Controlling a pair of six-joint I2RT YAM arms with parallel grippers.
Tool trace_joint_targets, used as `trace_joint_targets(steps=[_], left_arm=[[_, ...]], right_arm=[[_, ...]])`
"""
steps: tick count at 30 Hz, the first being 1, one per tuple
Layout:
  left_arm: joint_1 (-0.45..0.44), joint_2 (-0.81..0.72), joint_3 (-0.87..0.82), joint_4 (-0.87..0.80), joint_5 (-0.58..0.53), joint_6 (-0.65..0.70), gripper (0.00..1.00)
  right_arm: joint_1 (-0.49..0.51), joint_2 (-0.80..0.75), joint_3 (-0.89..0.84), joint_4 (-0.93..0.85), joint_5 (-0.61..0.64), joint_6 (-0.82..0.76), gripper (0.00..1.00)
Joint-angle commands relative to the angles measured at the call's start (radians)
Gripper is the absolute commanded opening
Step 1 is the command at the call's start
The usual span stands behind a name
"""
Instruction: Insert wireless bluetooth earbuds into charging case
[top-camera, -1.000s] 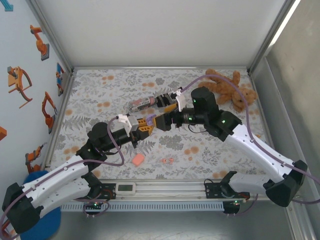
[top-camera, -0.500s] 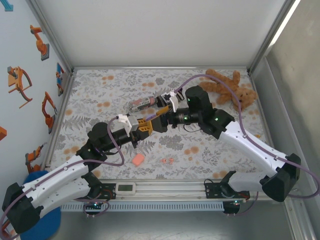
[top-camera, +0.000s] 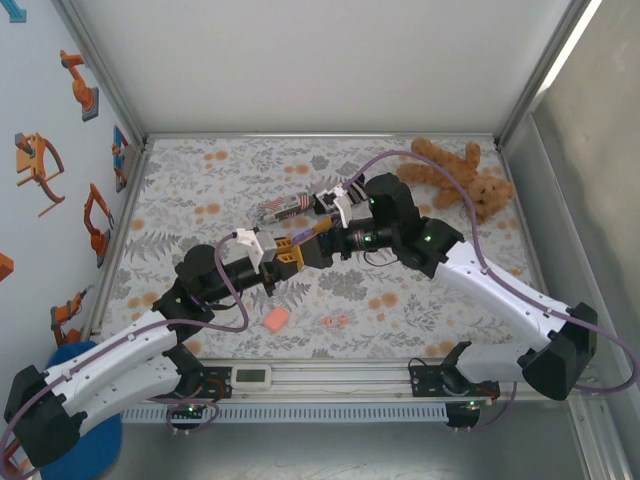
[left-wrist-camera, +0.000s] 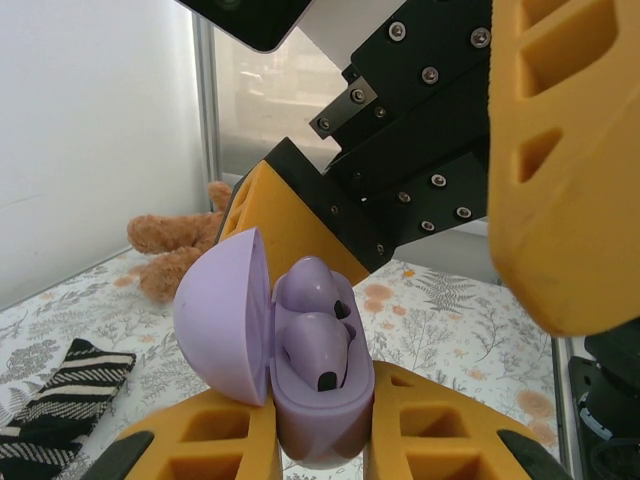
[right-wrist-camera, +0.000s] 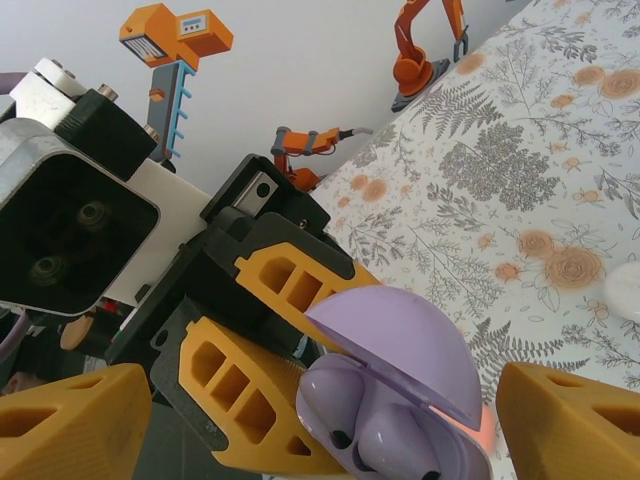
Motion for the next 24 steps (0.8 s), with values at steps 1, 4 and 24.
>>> trace_joint_targets(steps=[1, 4, 24], left_arm=[[-0.005, -0.010, -0.016, 0.026, 0.000, -0.015, 0.00], [-0.005, -0.013, -0.018, 0.023, -0.001, -0.015, 0.00], [-0.005, -0.020, -0.035, 0.028, -0.011, -0.028, 0.00]], right_arm=[[0.007, -0.001, 0.040, 0.010, -0.022, -0.019, 0.87], [0.007, -0.006, 0.040, 0.012, -0.020, -0.020, 0.87], [0.016, -0.051, 0.026, 0.024, -0.022, -0.025, 0.84]])
